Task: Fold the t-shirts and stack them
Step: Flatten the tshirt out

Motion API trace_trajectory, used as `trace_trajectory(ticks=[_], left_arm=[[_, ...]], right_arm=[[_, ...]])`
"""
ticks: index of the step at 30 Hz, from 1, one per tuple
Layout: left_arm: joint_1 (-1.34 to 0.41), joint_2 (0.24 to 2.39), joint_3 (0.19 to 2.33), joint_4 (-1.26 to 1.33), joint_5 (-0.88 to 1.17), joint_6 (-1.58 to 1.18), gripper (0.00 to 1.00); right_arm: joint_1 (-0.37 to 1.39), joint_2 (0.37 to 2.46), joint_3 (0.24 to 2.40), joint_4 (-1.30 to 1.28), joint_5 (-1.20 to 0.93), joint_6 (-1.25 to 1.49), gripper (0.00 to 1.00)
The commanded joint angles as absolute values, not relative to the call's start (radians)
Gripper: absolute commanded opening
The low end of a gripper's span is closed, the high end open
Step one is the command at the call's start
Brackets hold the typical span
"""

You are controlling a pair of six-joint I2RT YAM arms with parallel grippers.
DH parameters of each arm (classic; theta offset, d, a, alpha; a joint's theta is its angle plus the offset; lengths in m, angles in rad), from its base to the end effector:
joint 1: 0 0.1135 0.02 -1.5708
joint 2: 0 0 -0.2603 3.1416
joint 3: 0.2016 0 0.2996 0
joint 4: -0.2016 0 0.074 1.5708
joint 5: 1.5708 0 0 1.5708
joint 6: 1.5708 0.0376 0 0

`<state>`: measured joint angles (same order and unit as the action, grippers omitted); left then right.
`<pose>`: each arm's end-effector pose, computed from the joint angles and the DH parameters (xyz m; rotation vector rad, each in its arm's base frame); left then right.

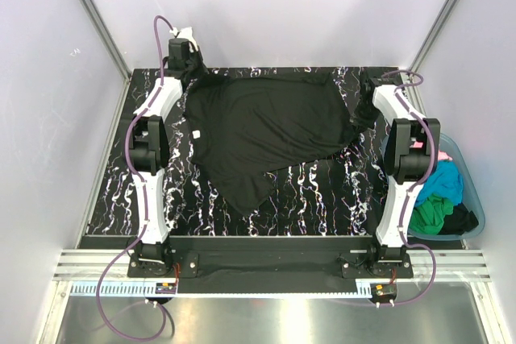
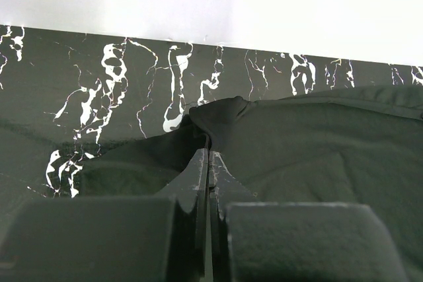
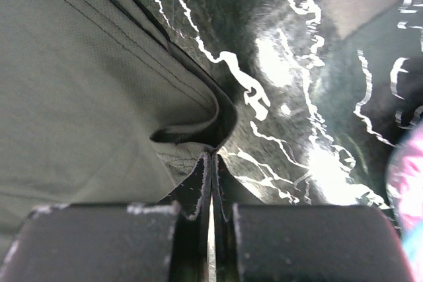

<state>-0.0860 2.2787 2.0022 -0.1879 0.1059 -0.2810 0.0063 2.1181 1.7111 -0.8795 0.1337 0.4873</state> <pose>0.5851 -0.0544 0.2389 -0.1326 2.0448 -0.3375 0.4800 -0.0020 0.1679 0.7010 2.7445 -0.0849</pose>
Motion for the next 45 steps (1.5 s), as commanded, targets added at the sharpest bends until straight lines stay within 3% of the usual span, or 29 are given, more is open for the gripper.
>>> trace_trajectory(ticks=[1, 12, 14, 19, 21, 26, 33, 39, 45], left_arm=[[-0.091, 2.203, 1.996, -0.147, 0.117, -0.278, 0.00], [-0.092, 2.192, 1.982, -0.155, 0.114, -0.279, 0.00], [-0.092, 2.189, 1.982, -0.156, 0.112, -0.279, 0.00], [-0.095, 2.184, 1.977, -0.160, 0.112, -0.282, 0.00], [-0.095, 2.186, 1.977, -0.160, 0.112, -0.285, 0.00], [-0.101, 2.183, 1.979, -0.167, 0.114, -0.285, 0.00], [-0.107, 2.183, 1.979, -0.173, 0.112, -0.281, 0.00], [-0.109, 2.177, 1.980, -0.179, 0.107, -0.272, 0.00], [-0.109, 2.180, 1.980, -0.176, 0.106, -0.270, 0.00]], right_arm=[[0.008, 2.030, 1.694, -0.876, 0.198, 0.474, 0.00], [0.006, 1.901, 1.482, -0.819, 0.241, 0.526, 0.00], [0.006, 1.882, 1.447, -0.813, 0.247, 0.538, 0.06], [0.006, 1.882, 1.509, -0.871, 0.287, 0.535, 0.34], [0.006, 1.887, 1.538, -0.880, 0.288, 0.529, 0.38], [0.014, 1.913, 1.597, -0.801, 0.111, 0.424, 0.32], [0.014, 1.990, 1.637, -0.796, -0.077, 0.264, 0.46], [0.011, 2.014, 1.652, -0.850, -0.026, 0.203, 0.50], [0.006, 2.043, 1.671, -0.897, 0.037, 0.192, 0.44]])
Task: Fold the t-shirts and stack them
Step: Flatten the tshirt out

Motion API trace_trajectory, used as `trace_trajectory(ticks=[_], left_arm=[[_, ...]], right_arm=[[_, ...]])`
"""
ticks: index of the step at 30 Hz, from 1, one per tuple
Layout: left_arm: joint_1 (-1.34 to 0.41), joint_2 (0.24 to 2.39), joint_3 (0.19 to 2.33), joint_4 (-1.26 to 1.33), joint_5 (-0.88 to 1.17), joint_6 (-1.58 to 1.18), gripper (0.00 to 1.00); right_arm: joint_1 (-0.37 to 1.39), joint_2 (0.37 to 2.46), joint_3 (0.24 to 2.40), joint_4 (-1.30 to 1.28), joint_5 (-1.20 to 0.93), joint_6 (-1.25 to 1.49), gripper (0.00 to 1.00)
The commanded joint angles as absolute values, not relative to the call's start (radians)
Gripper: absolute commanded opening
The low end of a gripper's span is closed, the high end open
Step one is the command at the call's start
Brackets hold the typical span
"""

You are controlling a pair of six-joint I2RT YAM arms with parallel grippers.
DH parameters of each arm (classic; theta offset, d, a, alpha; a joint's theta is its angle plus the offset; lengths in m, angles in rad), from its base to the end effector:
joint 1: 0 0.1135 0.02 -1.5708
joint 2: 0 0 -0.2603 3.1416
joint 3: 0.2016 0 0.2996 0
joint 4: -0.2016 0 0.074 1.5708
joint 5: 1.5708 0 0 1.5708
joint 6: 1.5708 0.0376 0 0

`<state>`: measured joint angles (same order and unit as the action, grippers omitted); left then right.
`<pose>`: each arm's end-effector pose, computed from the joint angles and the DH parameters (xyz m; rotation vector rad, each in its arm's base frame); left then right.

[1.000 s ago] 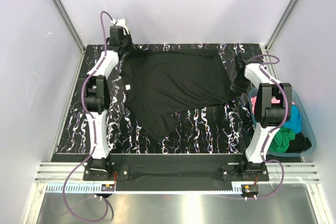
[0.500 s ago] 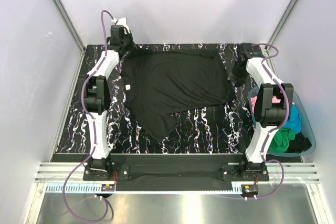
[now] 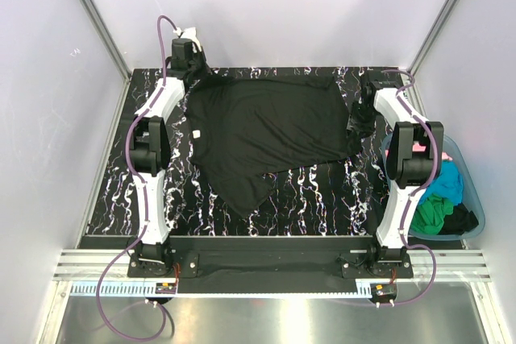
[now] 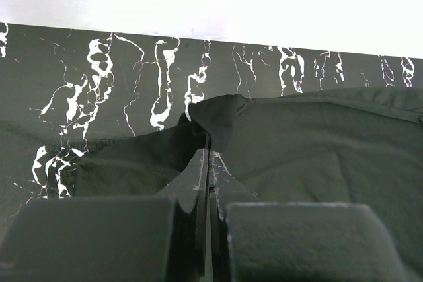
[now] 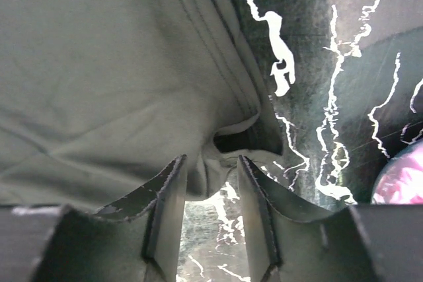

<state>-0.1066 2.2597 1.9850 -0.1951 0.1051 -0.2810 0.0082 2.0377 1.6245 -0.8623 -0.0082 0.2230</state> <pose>0.5799 -0.0660 0.2421 -0.1128 2.0527 -0.3489 0.4625 0.0041 0.1762 0.3036 2.8324 0.0605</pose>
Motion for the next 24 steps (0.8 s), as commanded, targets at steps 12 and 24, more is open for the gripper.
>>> trace_trajectory(ticks=[12, 24], left_arm=[[-0.109, 2.178, 1.976, -0.176, 0.110, -0.256, 0.00], [-0.110, 2.189, 1.986, -0.170, 0.118, -0.265, 0.00]], right_arm=[[0.006, 2.074, 1.655, -0.916, 0.124, 0.213, 0.31], [0.005, 2.051, 1.643, -0.848, -0.075, 0.146, 0.46]])
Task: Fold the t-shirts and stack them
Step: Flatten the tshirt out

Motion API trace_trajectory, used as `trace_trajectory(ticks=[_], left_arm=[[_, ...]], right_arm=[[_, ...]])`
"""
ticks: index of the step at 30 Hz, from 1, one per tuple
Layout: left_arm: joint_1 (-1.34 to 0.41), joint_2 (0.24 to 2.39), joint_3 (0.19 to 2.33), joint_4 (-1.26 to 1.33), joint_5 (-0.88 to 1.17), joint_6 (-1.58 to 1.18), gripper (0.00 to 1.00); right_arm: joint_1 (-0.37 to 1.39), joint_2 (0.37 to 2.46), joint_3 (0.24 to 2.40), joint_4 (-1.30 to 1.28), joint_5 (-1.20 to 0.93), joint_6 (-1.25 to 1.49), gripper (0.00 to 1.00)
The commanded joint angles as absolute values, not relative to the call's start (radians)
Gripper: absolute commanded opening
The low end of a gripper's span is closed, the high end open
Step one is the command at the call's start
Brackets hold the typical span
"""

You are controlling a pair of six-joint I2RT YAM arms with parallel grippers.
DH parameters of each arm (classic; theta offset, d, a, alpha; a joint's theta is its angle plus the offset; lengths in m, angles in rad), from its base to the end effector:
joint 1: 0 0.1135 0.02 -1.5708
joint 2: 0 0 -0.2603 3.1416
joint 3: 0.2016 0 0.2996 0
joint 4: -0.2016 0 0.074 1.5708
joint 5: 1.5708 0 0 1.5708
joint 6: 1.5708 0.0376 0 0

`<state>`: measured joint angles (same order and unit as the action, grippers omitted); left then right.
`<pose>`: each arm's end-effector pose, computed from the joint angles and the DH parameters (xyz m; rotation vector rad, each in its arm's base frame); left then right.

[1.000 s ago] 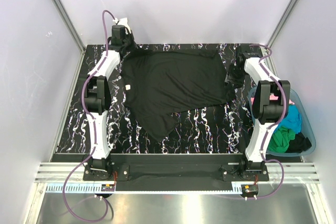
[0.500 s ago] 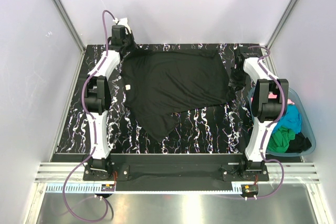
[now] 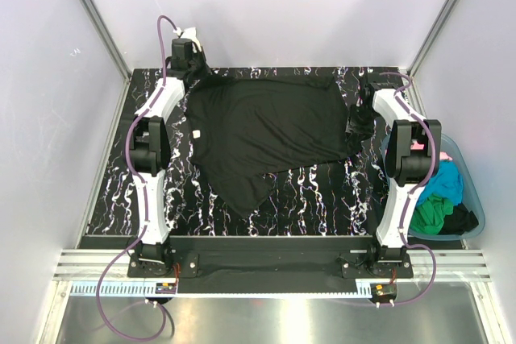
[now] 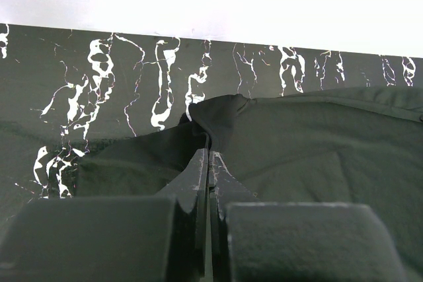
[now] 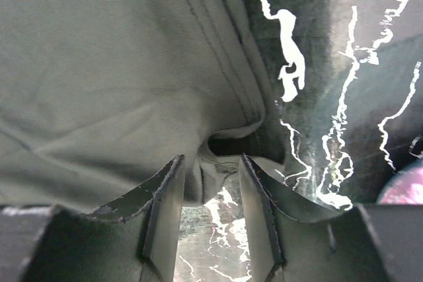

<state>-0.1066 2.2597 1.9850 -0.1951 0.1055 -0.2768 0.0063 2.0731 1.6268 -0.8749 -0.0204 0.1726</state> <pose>0.5799 -0.0660 0.2421 -0.1083 2.0527 -0.3468 0.4635 0.0037 0.1609 0.2367 2.8845 0.0618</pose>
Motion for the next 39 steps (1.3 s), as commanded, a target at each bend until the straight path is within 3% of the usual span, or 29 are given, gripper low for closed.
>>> trace_trajectory(ticks=[1, 14, 22, 39], left_arm=[[-0.109, 2.189, 1.987, -0.170, 0.118, -0.264, 0.00], [-0.109, 2.198, 1.990, -0.169, 0.118, -0.264, 0.00], [-0.109, 2.204, 2.002, -0.172, 0.114, -0.258, 0.00], [-0.106, 2.212, 2.005, -0.186, 0.066, -0.239, 0.00]], right_arm=[[0.006, 2.063, 1.646, -0.854, -0.072, 0.144, 0.46], [0.006, 2.088, 1.655, -0.916, 0.141, 0.164, 0.34], [0.006, 2.072, 1.615, -0.948, 0.258, 0.201, 0.16], [0.006, 2.014, 1.456, -0.925, 0.284, 0.230, 0.26]])
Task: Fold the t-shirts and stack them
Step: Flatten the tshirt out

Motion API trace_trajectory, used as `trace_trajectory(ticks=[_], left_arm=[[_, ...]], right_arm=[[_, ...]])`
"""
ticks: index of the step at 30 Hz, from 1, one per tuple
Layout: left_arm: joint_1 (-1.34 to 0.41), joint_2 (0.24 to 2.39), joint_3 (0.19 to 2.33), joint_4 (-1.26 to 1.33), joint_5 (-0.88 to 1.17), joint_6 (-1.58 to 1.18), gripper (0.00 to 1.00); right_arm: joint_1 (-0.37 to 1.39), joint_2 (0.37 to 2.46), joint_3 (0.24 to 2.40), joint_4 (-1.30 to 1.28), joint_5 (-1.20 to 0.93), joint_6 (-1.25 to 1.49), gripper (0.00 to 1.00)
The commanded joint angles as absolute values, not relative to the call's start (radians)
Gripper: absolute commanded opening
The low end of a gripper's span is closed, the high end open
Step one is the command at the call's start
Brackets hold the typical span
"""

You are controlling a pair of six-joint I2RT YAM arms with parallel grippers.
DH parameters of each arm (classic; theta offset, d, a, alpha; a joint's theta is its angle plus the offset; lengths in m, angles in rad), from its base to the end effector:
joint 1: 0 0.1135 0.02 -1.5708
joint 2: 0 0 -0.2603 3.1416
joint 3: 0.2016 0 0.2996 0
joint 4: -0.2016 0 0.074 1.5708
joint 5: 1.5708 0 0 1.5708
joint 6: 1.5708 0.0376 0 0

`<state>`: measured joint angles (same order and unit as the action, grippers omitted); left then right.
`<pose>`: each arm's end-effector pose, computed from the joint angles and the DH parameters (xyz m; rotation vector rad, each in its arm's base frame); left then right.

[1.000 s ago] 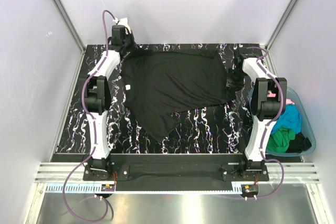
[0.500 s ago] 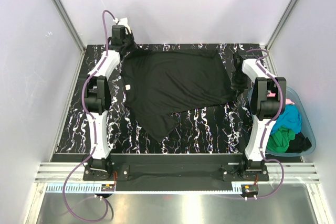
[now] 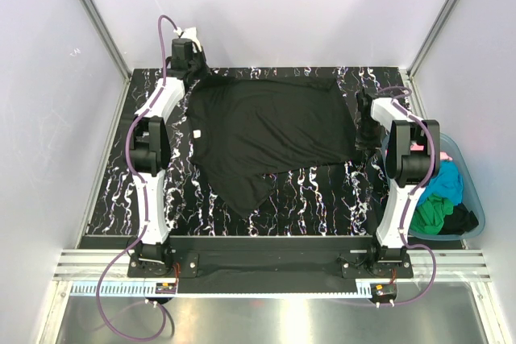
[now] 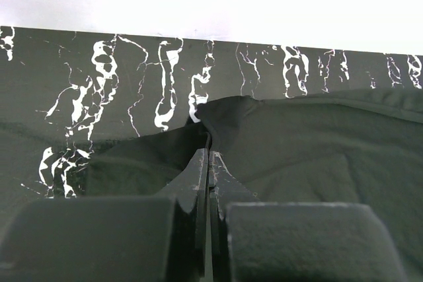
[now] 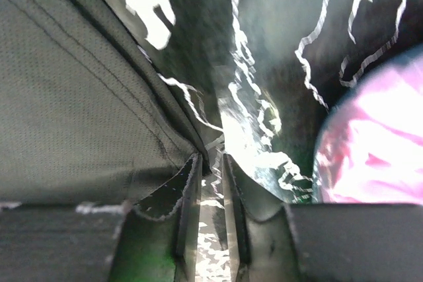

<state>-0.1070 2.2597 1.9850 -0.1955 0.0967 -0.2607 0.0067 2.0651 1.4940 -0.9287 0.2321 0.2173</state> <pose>0.5799 -0.0659 0.2421 -0.0969 2.0522 -0.3280 0.4308 -0.0058 0.1241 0.3306 3.0086 -0.3386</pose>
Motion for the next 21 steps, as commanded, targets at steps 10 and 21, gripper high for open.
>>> trace_trajectory(ticks=[10, 21], left_arm=[[-0.103, 2.229, 2.042, -0.189, 0.083, -0.244, 0.00], [-0.120, 2.212, 2.008, -0.183, 0.115, -0.267, 0.00]], right_arm=[[0.006, 2.003, 1.517, -0.971, 0.356, 0.245, 0.27], [0.006, 1.988, 1.684, -1.006, 0.054, 0.297, 0.13]])
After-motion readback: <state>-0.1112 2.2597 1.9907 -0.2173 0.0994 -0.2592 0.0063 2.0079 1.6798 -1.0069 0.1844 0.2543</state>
